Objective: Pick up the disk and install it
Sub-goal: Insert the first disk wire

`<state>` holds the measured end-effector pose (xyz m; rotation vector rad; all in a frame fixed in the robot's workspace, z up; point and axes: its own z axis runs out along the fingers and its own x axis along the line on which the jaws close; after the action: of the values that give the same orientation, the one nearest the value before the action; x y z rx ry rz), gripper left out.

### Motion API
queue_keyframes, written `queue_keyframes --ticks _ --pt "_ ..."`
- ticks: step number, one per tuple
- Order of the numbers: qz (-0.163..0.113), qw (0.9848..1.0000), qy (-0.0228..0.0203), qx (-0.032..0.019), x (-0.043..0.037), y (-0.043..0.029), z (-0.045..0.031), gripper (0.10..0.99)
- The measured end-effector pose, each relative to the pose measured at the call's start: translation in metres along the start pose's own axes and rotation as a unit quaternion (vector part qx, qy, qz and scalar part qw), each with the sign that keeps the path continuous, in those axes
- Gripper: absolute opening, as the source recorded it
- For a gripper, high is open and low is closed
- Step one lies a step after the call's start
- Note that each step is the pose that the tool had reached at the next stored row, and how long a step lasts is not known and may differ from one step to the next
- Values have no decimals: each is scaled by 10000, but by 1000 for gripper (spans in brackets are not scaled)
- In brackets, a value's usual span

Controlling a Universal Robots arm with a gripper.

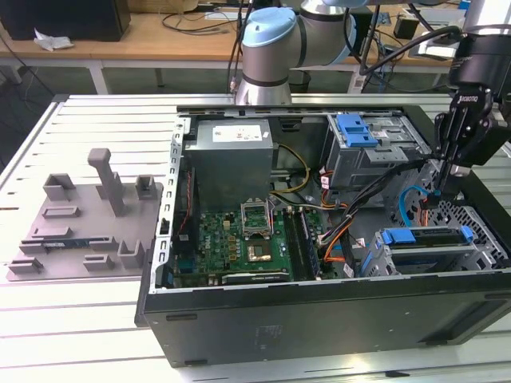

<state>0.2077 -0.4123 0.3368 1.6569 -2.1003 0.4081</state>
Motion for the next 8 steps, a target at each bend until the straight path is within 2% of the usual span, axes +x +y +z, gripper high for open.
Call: queue_keyframes --ticks 6,8 --pt "0 10000 0 0 -1 0 1 200" --pt "0 10000 0 0 -1 0 1 165"
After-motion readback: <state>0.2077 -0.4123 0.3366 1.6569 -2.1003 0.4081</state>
